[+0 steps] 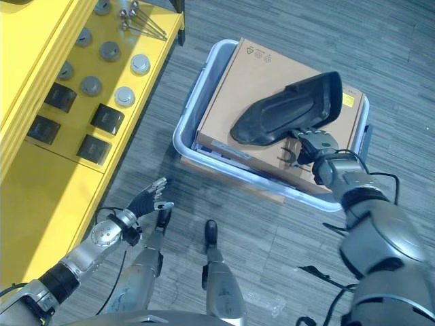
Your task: Move parts from the plastic box to the shelf.
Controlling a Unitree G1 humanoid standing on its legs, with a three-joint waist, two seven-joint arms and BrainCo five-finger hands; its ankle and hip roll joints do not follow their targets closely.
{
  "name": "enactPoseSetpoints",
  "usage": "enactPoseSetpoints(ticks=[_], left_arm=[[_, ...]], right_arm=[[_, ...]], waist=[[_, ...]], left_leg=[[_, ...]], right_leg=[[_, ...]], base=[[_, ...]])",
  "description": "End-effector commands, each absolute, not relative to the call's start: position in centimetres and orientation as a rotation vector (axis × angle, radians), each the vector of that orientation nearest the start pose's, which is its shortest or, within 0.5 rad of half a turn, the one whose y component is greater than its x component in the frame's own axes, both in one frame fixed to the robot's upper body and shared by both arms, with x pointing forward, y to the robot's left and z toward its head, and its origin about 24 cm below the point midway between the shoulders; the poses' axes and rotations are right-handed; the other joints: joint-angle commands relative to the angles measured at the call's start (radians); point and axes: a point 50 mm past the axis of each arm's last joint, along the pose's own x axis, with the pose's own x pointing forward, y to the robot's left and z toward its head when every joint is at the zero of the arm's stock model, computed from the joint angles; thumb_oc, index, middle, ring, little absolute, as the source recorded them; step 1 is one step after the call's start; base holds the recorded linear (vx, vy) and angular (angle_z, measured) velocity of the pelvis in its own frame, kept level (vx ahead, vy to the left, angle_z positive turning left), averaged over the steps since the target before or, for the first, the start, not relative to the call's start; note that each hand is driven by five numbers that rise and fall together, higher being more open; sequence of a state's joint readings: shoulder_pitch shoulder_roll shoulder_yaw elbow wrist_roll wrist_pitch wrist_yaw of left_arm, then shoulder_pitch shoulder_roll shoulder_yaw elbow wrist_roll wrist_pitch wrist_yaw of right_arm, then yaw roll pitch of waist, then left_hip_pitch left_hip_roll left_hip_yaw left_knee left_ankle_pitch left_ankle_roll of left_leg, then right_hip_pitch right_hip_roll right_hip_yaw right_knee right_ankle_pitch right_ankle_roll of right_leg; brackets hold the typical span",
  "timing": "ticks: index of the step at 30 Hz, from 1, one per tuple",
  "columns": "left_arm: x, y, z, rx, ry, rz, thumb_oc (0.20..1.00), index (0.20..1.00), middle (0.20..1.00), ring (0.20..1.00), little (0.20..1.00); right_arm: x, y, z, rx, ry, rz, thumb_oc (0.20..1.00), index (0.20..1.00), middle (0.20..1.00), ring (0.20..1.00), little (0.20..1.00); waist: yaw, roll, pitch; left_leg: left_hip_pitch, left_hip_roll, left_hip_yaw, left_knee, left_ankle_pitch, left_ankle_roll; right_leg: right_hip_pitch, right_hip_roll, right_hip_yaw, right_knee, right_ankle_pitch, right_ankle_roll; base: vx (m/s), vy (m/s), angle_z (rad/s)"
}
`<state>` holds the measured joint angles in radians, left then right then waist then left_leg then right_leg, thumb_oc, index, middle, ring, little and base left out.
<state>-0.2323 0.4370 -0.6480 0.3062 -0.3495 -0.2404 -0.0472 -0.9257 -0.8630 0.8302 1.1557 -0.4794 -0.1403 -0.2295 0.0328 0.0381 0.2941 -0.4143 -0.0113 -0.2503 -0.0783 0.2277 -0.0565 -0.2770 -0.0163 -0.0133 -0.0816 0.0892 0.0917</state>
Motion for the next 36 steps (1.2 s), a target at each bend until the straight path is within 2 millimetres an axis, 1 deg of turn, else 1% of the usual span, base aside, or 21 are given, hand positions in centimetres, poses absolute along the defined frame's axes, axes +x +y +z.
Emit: enactPoseSetpoints(ticks=[1,3,7,9,10,11,12,14,15,16,17,18,20,22,24,27,30,32,34,35,36], left_arm=[[26.2,9.5,2.7,0.14,-0.039,-0.591,1.0,1.0,1.0,1.0,1.0],[26.2,9.5,2.7,0.132,-0.037,-0.584,1.0,1.0,1.0,1.0,1.0],[26.2,9.5,2.5,0.122,-0.027,-0.568,1.0,1.0,1.0,1.0,1.0],[26.3,9.5,2.5,0.116,-0.026,-0.56,1.0,1.0,1.0,1.0,1.0],[26.3,9.5,2.5,0.116,-0.026,-0.56,1.0,1.0,1.0,1.0,1.0],[26.5,9.5,2.7,0.111,-0.029,-0.55,1.0,1.0,1.0,1.0,1.0],[26.5,9.5,2.7,0.111,-0.029,-0.55,1.0,1.0,1.0,1.0,1.0],[26.7,9.7,2.7,0.108,-0.03,-0.534,1.0,1.0,1.0,1.0,1.0],[26.7,9.7,2.7,0.112,-0.025,-0.53,1.0,1.0,1.0,1.0,1.0],[26.7,10.0,2.4,0.111,-0.011,-0.521,1.0,1.0,1.0,1.0,1.0],[26.7,10.0,2.4,0.112,-0.011,-0.521,1.0,1.0,1.0,1.0,1.0],[26.6,10.1,2.2,0.108,-0.001,-0.515,1.0,1.0,1.0,1.0,1.0],[26.4,10.4,1.9,0.097,0.022,-0.508,1.0,1.0,1.0,1.0,1.0],[26.0,11.0,1.5,0.093,0.049,-0.511,1.0,1.0,1.0,1.0,1.0],[25.6,11.4,1.3,0.102,0.068,-0.525,1.0,1.0,1.0,1.0,1.0],[24.7,12.0,0.3,0.111,0.126,-0.539,1.0,1.0,1.0,1.0,1.0],[24.0,12.0,-0.9,0.105,0.189,-0.566,1.0,1.0,1.0,1.0,1.0],[23.7,12.3,-1.2,0.114,0.208,-0.576,1.0,1.0,1.0,1.0,1.0],[23.1,12.3,-1.5,0.115,0.229,-0.591,1.0,1.0,1.0,1.0,1.0],[22.8,12.3,-1.8,0.117,0.247,-0.608,1.0,1.0,1.0,1.0,1.0],[22.7,12.3,-1.8,0.117,0.248,-0.608,1.0,1.0,1.0,1.0,1.0]], right_arm=[[35.3,-34.0,12.3,-1.899,0.298,-0.026,0.2,0.2,0.2,0.2,0.2],[35.3,-33.5,11.4,-1.889,0.299,-0.012,0.2,0.2,0.2,0.2,0.2],[36.0,-32.3,11.4,-1.797,0.248,-0.063,0.2,0.2,0.2,0.2,0.2],[36.5,-31.6,12.1,-1.747,0.206,-0.092,0.2,0.2,0.2,0.2,0.2],[36.5,-31.6,12.1,-1.747,0.206,-0.092,0.2,0.2,0.2,0.2,0.2],[37.0,-31.0,12.8,-1.676,0.159,-0.12,0.2,0.2,0.2,0.2,0.2],[37.0,-31.0,12.8,-1.676,0.159,-0.12,0.2,0.2,0.2,0.2,0.2],[37.8,-30.1,14.2,-1.523,0.111,-0.169,0.2,0.2,0.2,0.2,0.2],[38.1,-29.6,14.5,-1.462,0.094,-0.179,0.2,0.2,0.2,0.2,0.2],[38.5,-28.9,15.2,-1.361,0.075,-0.183,0.2,0.2,0.2,0.2,0.2],[38.5,-28.8,15.2,-1.36,0.075,-0.183,0.2,0.2,0.2,0.2,0.2],[38.7,-28.3,15.3,-1.3,0.061,-0.189,0.2,0.2,0.2,0.2,0.2],[39.0,-27.6,14.9,-1.238,0.067,-0.179,0.2,0.2,0.2,0.2,0.2],[39.1,-27.2,14.1,-1.116,0.098,-0.193,0.2,0.2,0.2,0.2,0.2],[39.3,-26.7,13.6,-1.064,0.126,-0.189,0.2,0.2,0.2,0.2,0.2],[39.5,-25.8,12.6,-0.992,0.163,-0.176,0.2,0.2,0.2,0.2,0.2],[39.0,-26.0,10.5,-0.963,0.27,-0.165,0.2,0.2,0.2,0.2,0.2],[38.7,-26.2,9.8,-0.967,0.322,-0.166,0.2,0.2,0.2,0.2,0.2],[38.5,-26.0,8.8,-0.984,0.364,-0.149,0.2,0.2,0.2,0.2,0.2],[37.8,-26.3,7.3,-1.006,0.427,-0.142,0.2,0.2,0.2,0.2,0.2],[37.8,-26.3,7.3,-1.006,0.427,-0.141,0.2,0.2,0.2,0.2,0.2]], waist=[[0.01,-0.012,0.007],[0.011,-0.006,0.006],[0.011,0.001,0.001],[0.01,-0.001,-0.001],[0.01,-0.001,-0.001],[0.007,-0.004,-0.004],[0.007,-0.005,-0.003],[0.002,-0.015,-0.007],[0.0,-0.02,-0.007],[-0.006,-0.036,-0.012],[-0.006,-0.036,-0.011],[-0.008,-0.044,-0.013],[-0.012,-0.06,-0.026],[-0.012,-0.082,-0.044],[-0.008,-0.097,-0.061],[0.0,-0.123,-0.099],[0.007,-0.138,-0.147],[0.017,-0.147,-0.173],[0.024,-0.153,-0.198],[0.037,-0.156,-0.219],[0.037,-0.156,-0.219]], left_leg=[[0.05,-0.038,0.029,-0.009,-0.152,0.019],[0.049,-0.039,0.027,-0.009,-0.151,0.02],[0.049,-0.041,0.026,-0.009,-0.153,0.021],[0.05,-0.042,0.027,-0.009,-0.154,0.023],[0.051,-0.042,0.028,-0.009,-0.154,0.023],[0.052,-0.042,0.027,-0.009,-0.156,0.025],[0.052,-0.042,0.027,-0.009,-0.156,0.025],[0.055,-0.04,0.028,-0.009,-0.158,0.026],[0.057,-0.04,0.029,-0.009,-0.159,0.026],[0.064,-0.037,0.034,-0.009,-0.163,0.026],[0.065,-0.037,0.035,-0.009,-0.163,0.026],[0.073,-0.034,0.039,-0.009,-0.166,0.027],[0.093,-0.029,0.046,-0.009,-0.175,0.03],[0.13,-0.024,0.052,-0.009,-0.192,0.035],[0.162,-0.018,0.054,-0.009,-0.205,0.038],[0.224,-0.002,0.059,-0.009,-0.231,0.042],[0.28,0.005,0.055,-0.009,-0.248,0.047],[0.313,0.006,0.052,-0.009,-0.262,0.052],[0.34,0.007,0.047,-0.009,-0.275,0.057],[0.359,0.004,0.038,-0.009,-0.282,0.062],[0.36,0.004,0.038,-0.009,-0.283,0.063]], right_leg=[[-0.073,-0.014,0.013,-0.006,-0.011,-0.014],[-0.074,-0.014,0.014,-0.006,-0.011,-0.014],[-0.073,-0.015,0.016,-0.006,-0.012,-0.014],[-0.073,-0.015,0.018,-0.006,-0.012,-0.015],[-0.072,-0.015,0.019,-0.006,-0.012,-0.015],[-0.072,-0.015,0.02,-0.006,-0.012,-0.015],[-0.072,-0.015,0.02,-0.006,-0.012,-0.015],[-0.069,-0.014,0.019,-0.006,-0.012,-0.014],[-0.067,-0.014,0.019,-0.006,-0.012,-0.015],[-0.059,-0.012,0.019,-0.006,-0.014,-0.014],[-0.058,-0.012,0.02,-0.006,-0.015,-0.014],[-0.049,-0.011,0.02,-0.006,-0.016,-0.015],[-0.029,-0.009,0.021,-0.006,-0.02,-0.016],[0.009,-0.005,0.023,-0.006,-0.026,-0.017],[0.041,-0.004,0.022,-0.006,-0.034,-0.018],[0.099,-0.003,0.022,-0.004,-0.05,-0.019],[0.148,-0.006,0.019,0.002,-0.063,-0.019],[0.183,-0.01,0.016,0.004,-0.071,-0.018],[0.207,-0.013,0.012,0.007,-0.079,-0.016],[0.225,-0.015,0.011,0.012,-0.088,-0.014],[0.226,-0.016,0.011,0.012,-0.088,-0.014]], base=[[0.0,0.0,0.0],[0.0,0.0,0.0],[0.0,0.005,0.01],[0.0,0.0,0.0],[0.0,0.0,0.0],[0.0,0.0,0.0],[0.0,0.0,0.0],[0.0,0.0,0.0],[0.0,0.0,0.0],[0.0,0.0,0.0],[0.0,0.0,0.0],[0.0,0.0,0.0],[0.05,0.038,0.0],[0.09,0.024,-0.01],[0.1,0.027,-0.08],[0.11,0.045,-0.05],[0.11,0.054,-0.02],[0.09,0.068,0.11],[0.11,0.071,0.1],[0.09,0.057,0.03],[0.08,0.054,0.0]])
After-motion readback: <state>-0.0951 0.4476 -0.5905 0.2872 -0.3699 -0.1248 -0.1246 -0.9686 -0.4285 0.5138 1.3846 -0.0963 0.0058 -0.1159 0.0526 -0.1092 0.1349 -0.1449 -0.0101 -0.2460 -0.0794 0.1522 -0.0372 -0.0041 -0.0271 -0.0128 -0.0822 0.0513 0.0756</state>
